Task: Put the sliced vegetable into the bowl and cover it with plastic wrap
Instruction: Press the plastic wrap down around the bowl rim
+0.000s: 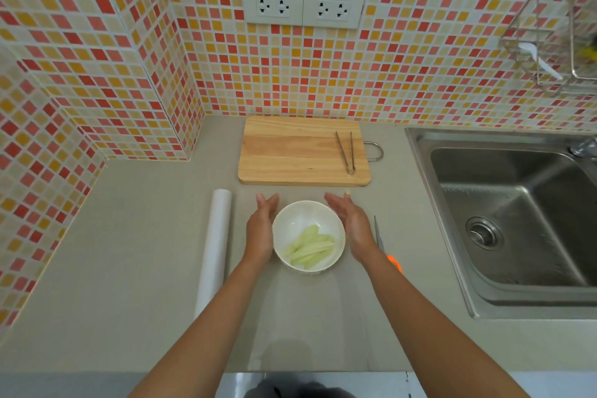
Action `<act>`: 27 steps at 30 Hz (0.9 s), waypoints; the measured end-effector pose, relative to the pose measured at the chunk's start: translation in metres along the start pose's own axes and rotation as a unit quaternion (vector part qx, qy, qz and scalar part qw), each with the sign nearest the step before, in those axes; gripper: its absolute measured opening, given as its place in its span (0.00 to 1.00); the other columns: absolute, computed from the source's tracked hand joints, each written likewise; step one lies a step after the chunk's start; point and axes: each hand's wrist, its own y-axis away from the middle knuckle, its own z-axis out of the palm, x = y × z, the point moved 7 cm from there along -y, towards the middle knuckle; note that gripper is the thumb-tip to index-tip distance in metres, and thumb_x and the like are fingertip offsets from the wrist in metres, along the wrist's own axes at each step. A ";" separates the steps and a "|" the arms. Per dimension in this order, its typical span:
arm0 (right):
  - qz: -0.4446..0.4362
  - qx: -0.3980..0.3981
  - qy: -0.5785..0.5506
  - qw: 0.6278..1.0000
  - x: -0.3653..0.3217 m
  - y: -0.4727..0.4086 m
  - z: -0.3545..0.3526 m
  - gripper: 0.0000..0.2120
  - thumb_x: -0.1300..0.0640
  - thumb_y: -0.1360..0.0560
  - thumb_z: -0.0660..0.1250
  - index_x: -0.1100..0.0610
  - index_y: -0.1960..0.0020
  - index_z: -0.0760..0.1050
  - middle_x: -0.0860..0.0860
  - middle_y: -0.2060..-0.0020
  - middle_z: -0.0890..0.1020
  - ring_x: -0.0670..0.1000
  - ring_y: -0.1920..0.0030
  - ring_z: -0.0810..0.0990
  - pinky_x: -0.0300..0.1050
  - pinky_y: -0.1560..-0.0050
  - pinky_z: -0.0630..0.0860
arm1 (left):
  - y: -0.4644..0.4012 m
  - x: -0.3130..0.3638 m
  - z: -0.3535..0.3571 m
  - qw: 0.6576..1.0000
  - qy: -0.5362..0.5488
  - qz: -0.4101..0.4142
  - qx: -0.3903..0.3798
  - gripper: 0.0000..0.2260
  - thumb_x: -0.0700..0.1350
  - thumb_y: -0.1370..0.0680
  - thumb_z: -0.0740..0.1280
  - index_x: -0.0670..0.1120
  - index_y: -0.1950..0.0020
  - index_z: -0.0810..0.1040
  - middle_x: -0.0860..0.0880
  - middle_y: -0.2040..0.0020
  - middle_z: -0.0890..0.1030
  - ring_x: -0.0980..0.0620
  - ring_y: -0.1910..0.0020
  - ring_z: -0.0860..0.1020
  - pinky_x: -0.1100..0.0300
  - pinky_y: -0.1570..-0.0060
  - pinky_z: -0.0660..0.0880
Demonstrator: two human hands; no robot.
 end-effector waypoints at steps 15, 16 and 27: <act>0.000 -0.059 0.030 0.998 0.005 0.003 0.023 0.20 0.50 0.18 0.52 0.58 0.40 0.79 0.51 0.45 0.83 0.48 0.46 0.81 0.38 0.51 0.76 | 0.040 -0.004 0.009 0.978 -0.079 0.164 0.099 0.18 0.47 0.16 0.51 0.46 0.30 0.73 0.53 0.31 0.73 0.62 0.33 0.69 0.69 0.33 0.64; 0.006 -0.053 0.030 0.998 0.010 0.005 0.022 0.21 0.48 0.17 0.51 0.55 0.41 0.80 0.50 0.46 0.84 0.48 0.47 0.82 0.38 0.52 0.76 | 0.038 -0.005 0.007 0.981 -0.061 0.162 0.091 0.17 0.48 0.16 0.52 0.47 0.31 0.73 0.53 0.32 0.74 0.61 0.33 0.70 0.65 0.33 0.65; -0.026 -0.081 0.069 0.994 -0.020 0.002 0.031 0.23 0.46 0.17 0.50 0.57 0.35 0.76 0.53 0.35 0.77 0.50 0.34 0.74 0.43 0.35 0.68 | 0.014 0.006 0.007 0.978 -0.106 0.173 -0.053 0.16 0.51 0.17 0.54 0.52 0.32 0.73 0.56 0.37 0.78 0.63 0.36 0.73 0.69 0.39 0.69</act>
